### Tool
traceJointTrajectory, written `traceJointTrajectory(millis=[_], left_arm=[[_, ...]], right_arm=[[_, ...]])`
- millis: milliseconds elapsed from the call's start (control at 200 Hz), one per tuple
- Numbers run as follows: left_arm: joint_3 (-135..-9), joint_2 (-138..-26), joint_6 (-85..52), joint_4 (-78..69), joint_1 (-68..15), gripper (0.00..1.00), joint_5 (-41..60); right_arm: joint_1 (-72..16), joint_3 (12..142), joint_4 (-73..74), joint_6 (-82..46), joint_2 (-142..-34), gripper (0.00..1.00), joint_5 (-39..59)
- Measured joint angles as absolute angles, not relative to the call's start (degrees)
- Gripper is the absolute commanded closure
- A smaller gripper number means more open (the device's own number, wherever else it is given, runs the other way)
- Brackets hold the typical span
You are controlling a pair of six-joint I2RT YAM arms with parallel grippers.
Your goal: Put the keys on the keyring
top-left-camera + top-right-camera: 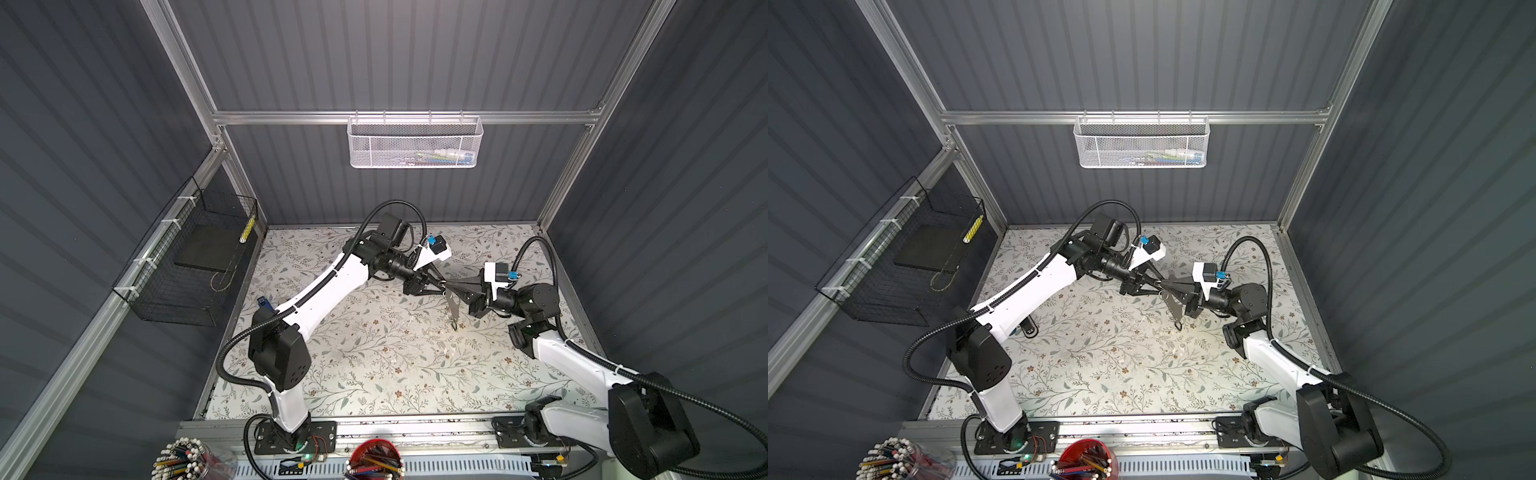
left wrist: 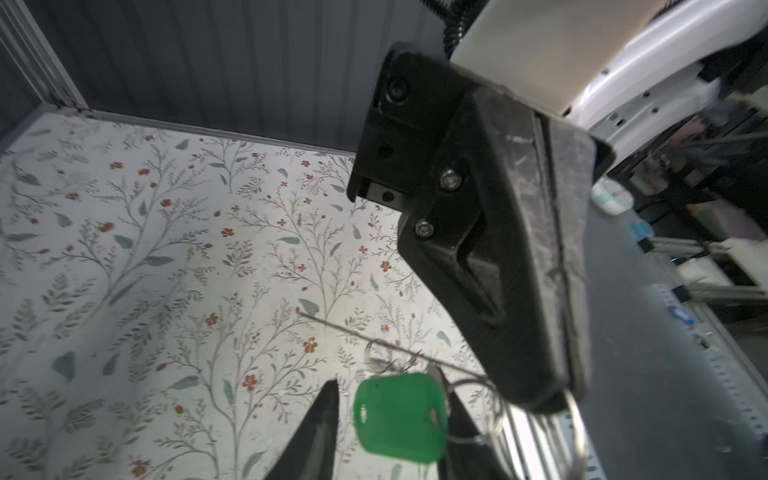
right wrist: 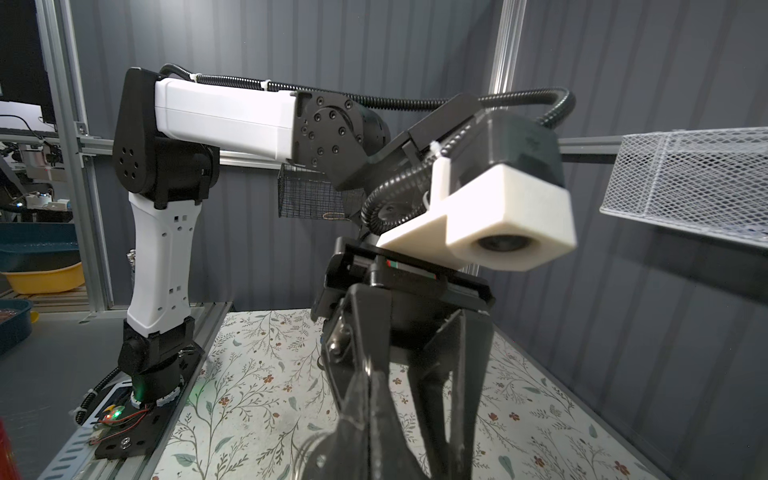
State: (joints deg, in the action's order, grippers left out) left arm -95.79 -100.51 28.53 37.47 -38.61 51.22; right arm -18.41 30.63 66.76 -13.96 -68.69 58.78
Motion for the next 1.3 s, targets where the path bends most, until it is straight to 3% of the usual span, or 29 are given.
traceJointTrajectory(millis=[95, 345, 805, 1166, 1296], left_arm=[[-87.2, -93.7, 27.3, 32.5, -37.3, 0.46, 47.9], [-74.4, -79.2, 27.0, 21.8, -34.8, 0.49, 43.7], [-75.9, -84.5, 27.8, 14.0, -34.9, 0.62, 51.0], [-81.0, -87.0, 28.9, 15.3, -37.3, 0.65, 53.8], [-83.4, -87.9, 30.3, 17.2, -37.9, 0.7, 53.9]], right_arm=[[-18.5, 30.4, 66.2, -13.9, -68.7, 1.0, 58.8], [-18.5, 30.4, 66.0, -14.0, -68.6, 1.0, 58.8], [-18.5, 30.4, 66.3, -16.1, -68.6, 1.0, 60.1], [-18.5, 30.7, 66.9, -17.6, -69.3, 1.0, 61.0], [-18.5, 30.8, 67.1, -17.9, -69.5, 1.0, 61.2]])
